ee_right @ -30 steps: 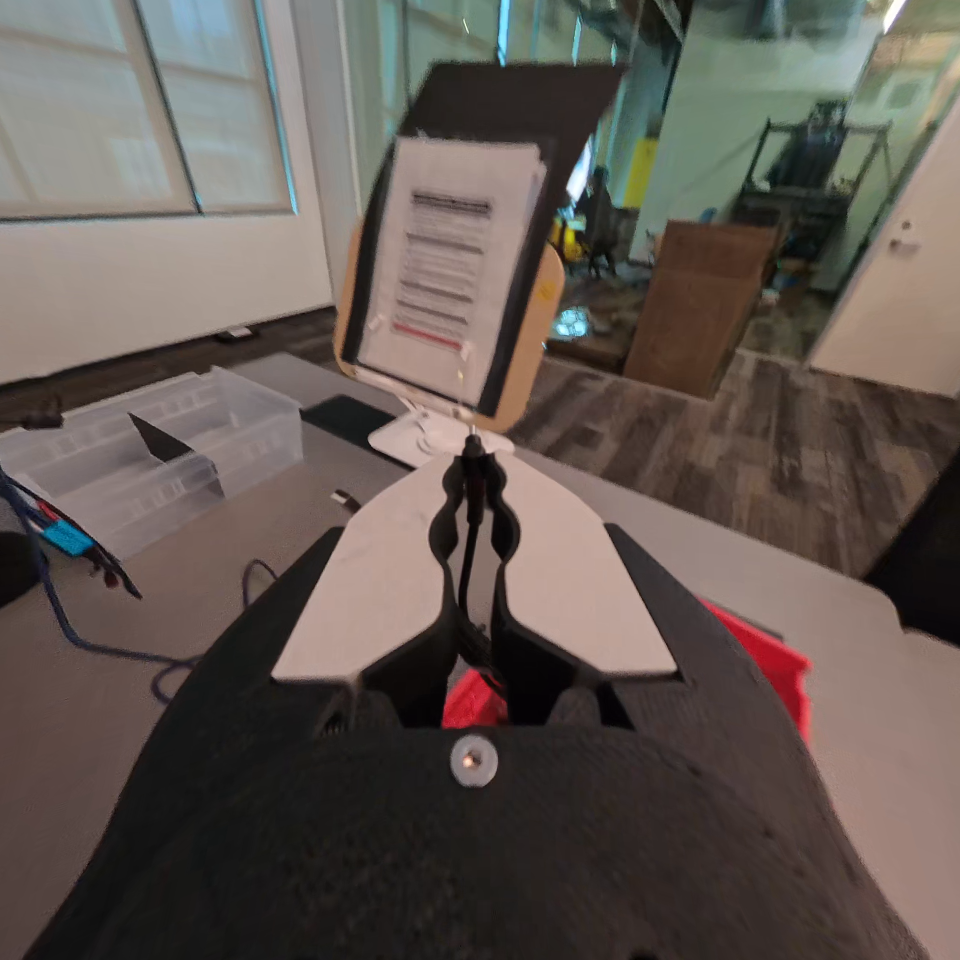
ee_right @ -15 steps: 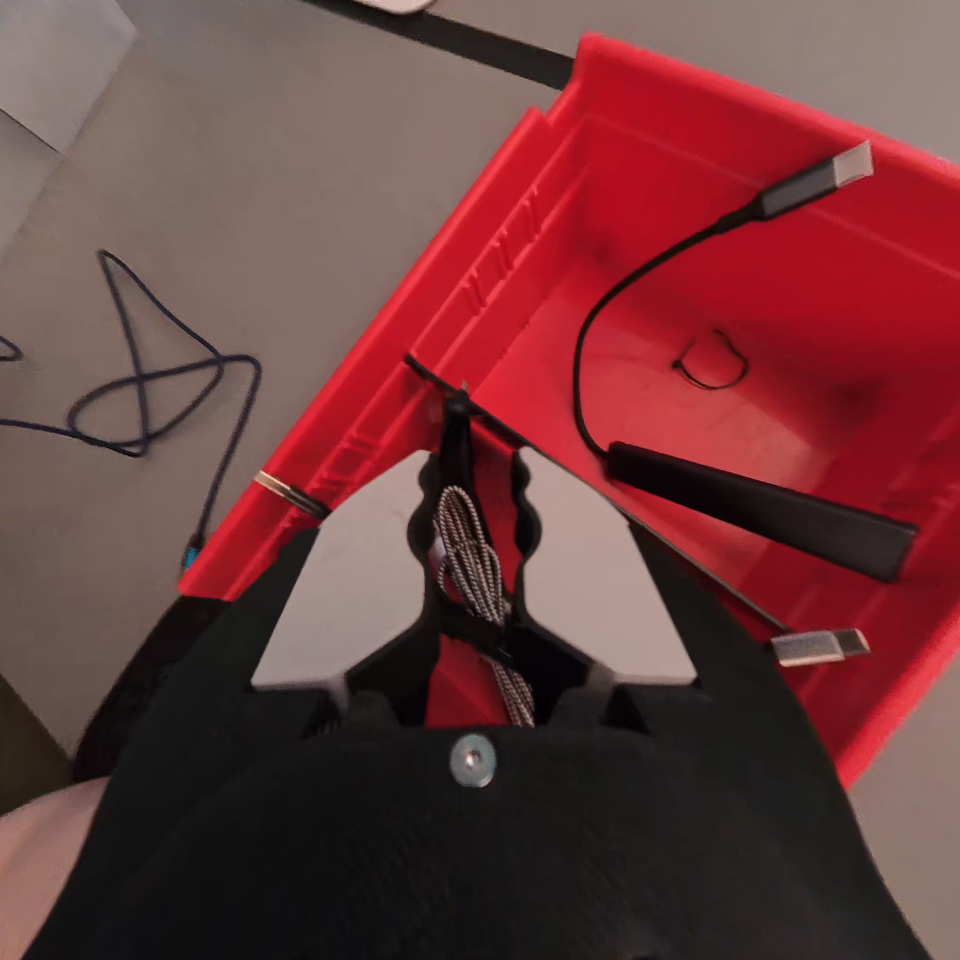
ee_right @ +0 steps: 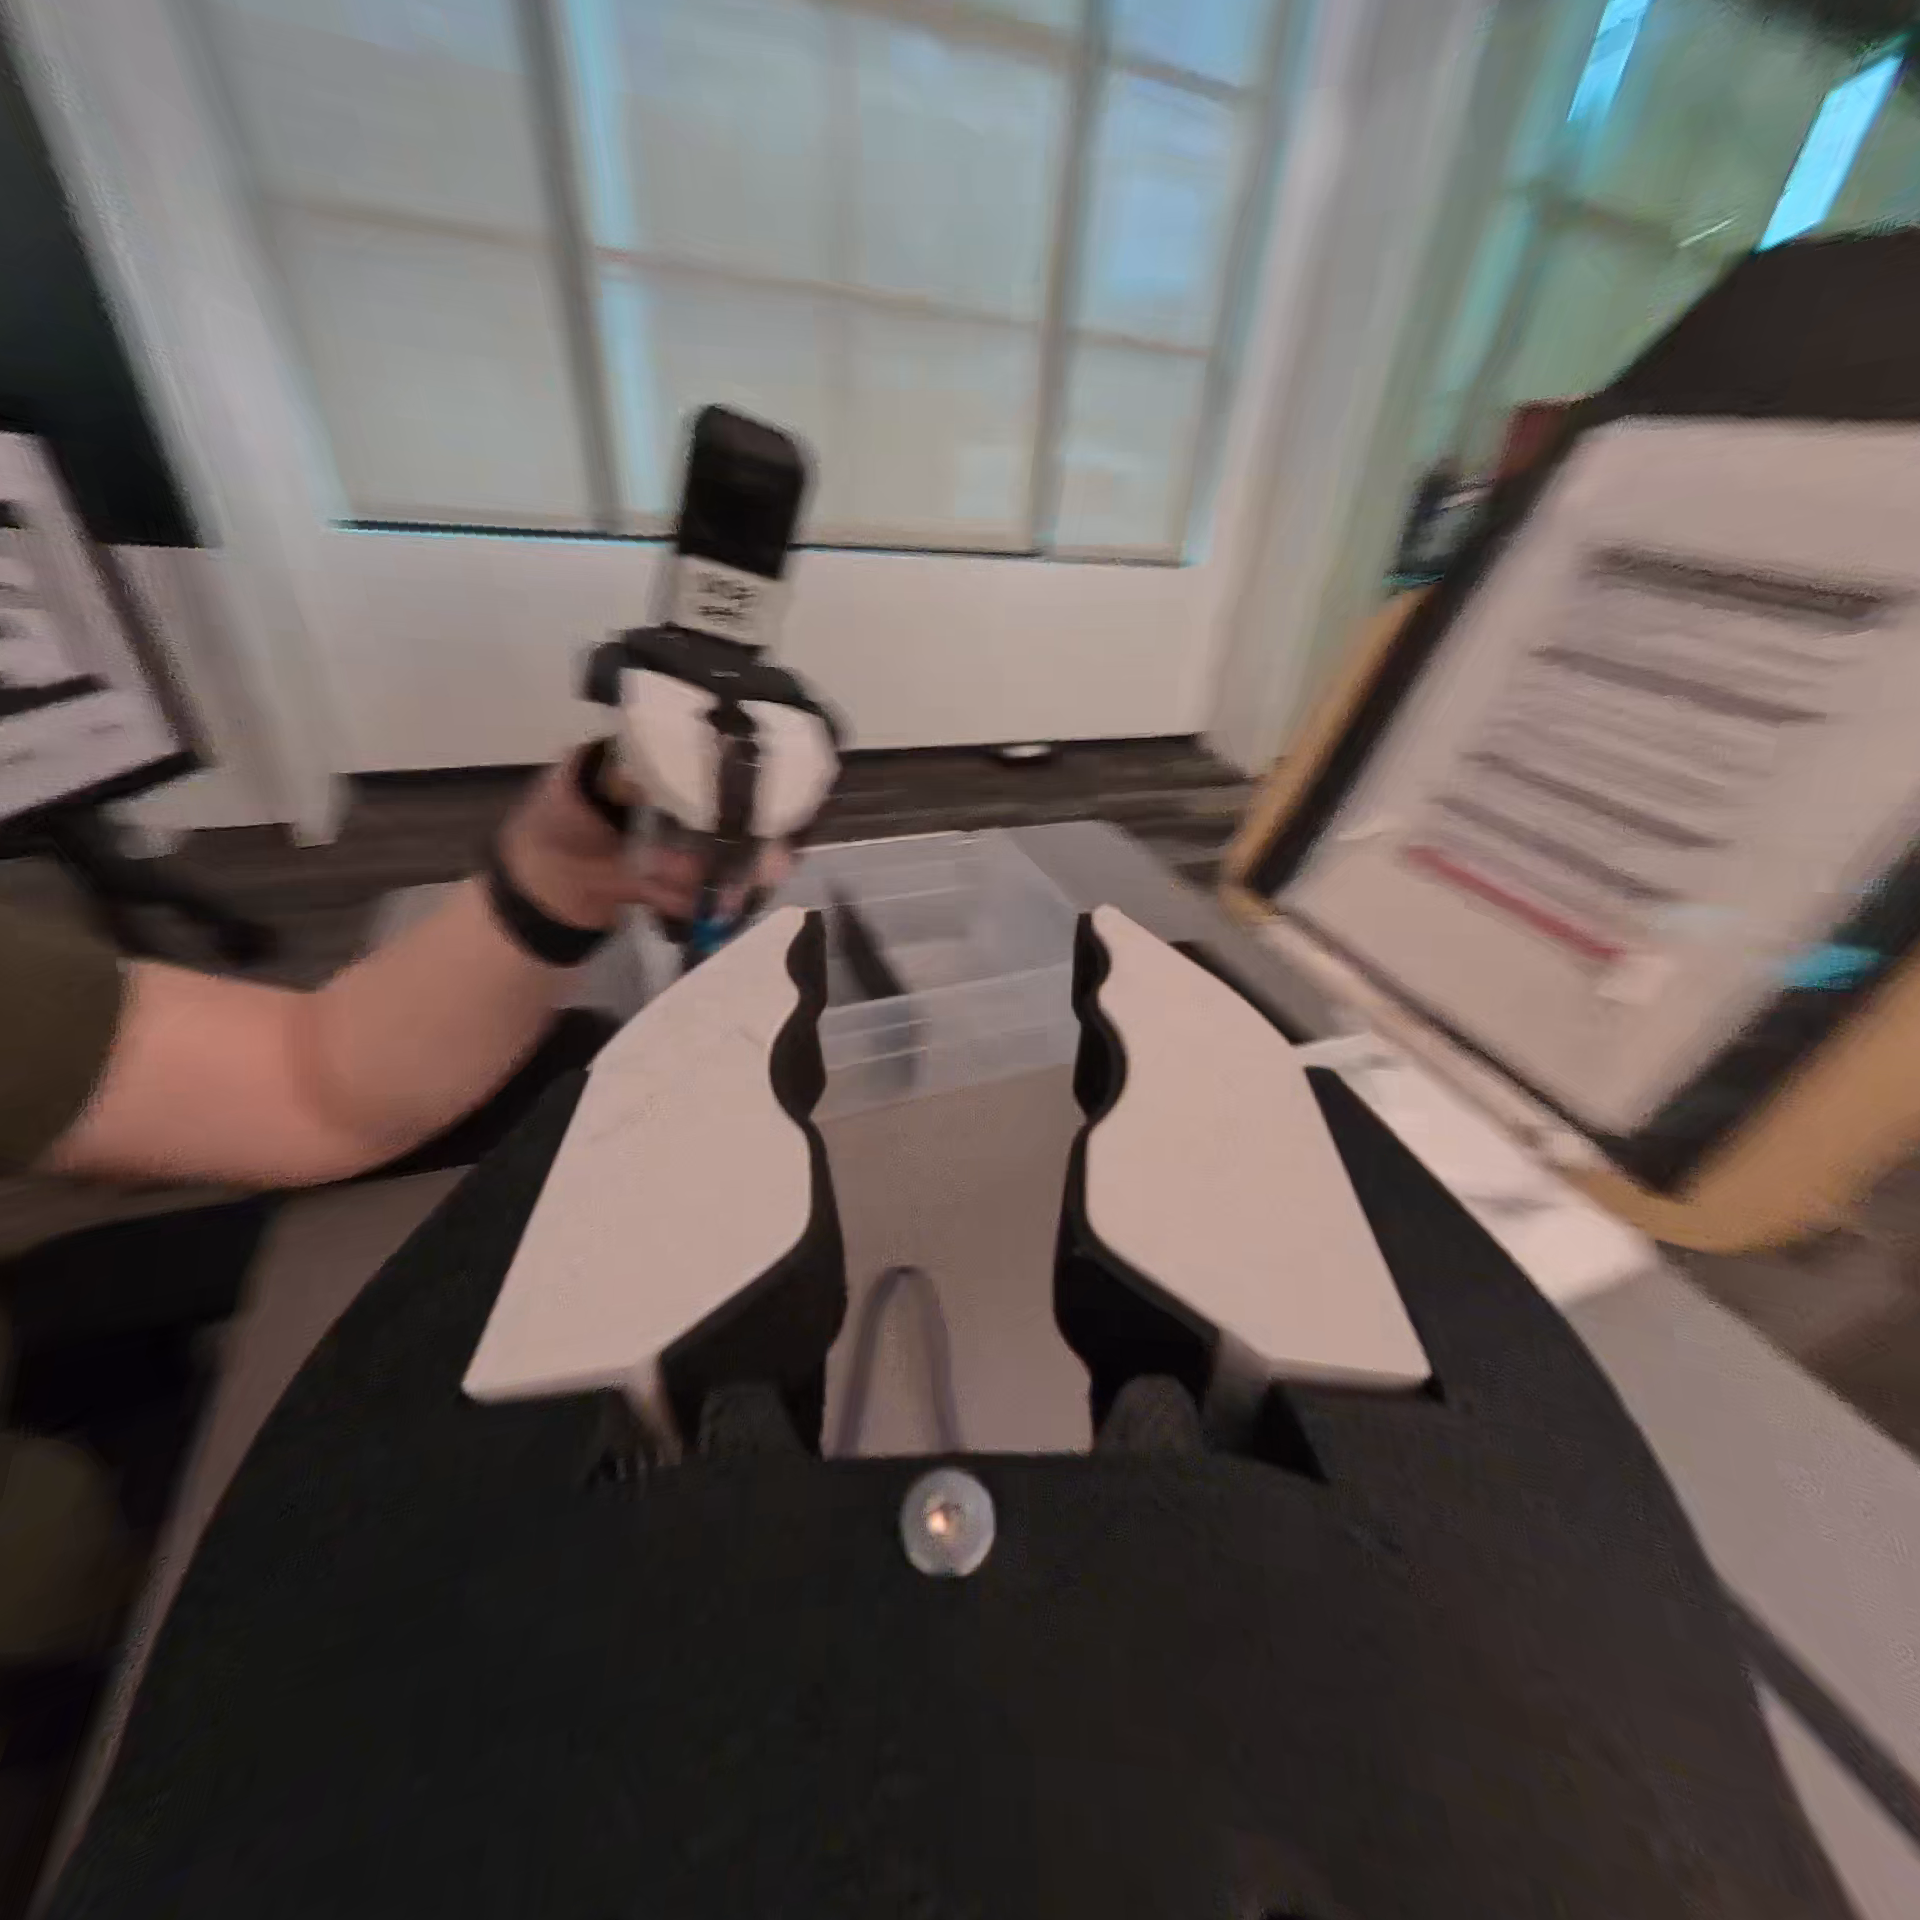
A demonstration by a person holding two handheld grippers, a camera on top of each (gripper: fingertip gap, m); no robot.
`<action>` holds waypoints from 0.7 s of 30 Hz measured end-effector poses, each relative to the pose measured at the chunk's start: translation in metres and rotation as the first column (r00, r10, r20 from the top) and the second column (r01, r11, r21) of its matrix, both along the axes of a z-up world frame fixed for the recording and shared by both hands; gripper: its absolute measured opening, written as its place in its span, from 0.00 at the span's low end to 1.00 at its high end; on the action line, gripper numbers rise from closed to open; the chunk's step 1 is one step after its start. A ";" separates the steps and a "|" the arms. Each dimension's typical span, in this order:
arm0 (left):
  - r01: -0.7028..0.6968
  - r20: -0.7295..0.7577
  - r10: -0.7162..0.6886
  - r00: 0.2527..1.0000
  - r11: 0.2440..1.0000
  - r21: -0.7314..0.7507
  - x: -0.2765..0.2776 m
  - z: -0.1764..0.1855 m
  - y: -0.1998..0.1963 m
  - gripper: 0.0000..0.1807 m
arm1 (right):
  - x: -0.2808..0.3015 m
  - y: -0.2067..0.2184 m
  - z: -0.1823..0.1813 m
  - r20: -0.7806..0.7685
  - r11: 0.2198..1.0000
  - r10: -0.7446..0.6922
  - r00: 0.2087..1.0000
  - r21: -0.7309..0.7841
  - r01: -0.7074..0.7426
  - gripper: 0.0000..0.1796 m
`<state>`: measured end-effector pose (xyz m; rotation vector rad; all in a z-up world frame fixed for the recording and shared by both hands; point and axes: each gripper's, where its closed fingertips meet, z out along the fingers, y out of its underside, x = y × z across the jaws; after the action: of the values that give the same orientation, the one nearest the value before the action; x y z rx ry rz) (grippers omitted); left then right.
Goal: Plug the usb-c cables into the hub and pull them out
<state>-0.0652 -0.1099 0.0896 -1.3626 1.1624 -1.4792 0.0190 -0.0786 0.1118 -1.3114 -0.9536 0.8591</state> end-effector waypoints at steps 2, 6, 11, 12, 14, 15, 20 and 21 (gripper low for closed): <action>-0.009 -0.014 0.009 1.000 1.000 0.001 0.004 -0.004 0.002 0.05 | -0.036 -0.014 -0.019 0.055 0.987 0.132 0.990 -0.098 -0.126 0.26; -0.027 -0.045 0.028 0.999 1.000 0.014 0.009 -0.010 0.004 0.05 | -0.080 -0.014 -0.050 0.051 0.946 0.236 0.970 -0.243 -0.217 0.26; -0.040 -0.063 0.041 0.997 0.999 0.018 0.013 -0.015 0.006 0.05 | -0.110 -0.023 -0.079 0.047 0.860 0.389 0.920 -0.377 -0.344 0.12; -0.050 -0.050 0.051 0.997 0.999 0.016 0.013 -0.013 0.008 0.05 | -0.112 -0.026 -0.076 0.019 0.849 0.418 0.908 -0.363 -0.383 0.05; -0.081 0.006 0.081 0.997 0.997 0.007 0.009 -0.004 0.014 0.09 | -0.111 -0.022 -0.071 -0.025 0.855 0.402 0.915 -0.347 -0.385 0.05; -0.125 0.032 0.125 0.992 0.992 -0.008 0.005 0.001 0.021 0.13 | -0.109 -0.018 -0.070 -0.043 0.857 0.383 0.923 -0.355 -0.373 0.05; -0.217 -0.086 0.217 0.972 0.976 0.016 -0.012 -0.014 0.037 0.26 | -0.098 -0.008 -0.056 -0.177 0.837 0.361 0.916 -0.371 -0.402 0.05; -0.182 -0.144 0.180 0.973 0.983 -0.004 -0.010 -0.024 0.033 0.27 | -0.098 -0.008 -0.054 -0.200 0.834 0.358 0.912 -0.370 -0.408 0.05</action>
<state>-0.0753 -0.0768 0.0659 -1.5644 1.0837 -1.2818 -0.0790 -0.0862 0.0582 -1.4137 -0.9905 1.5001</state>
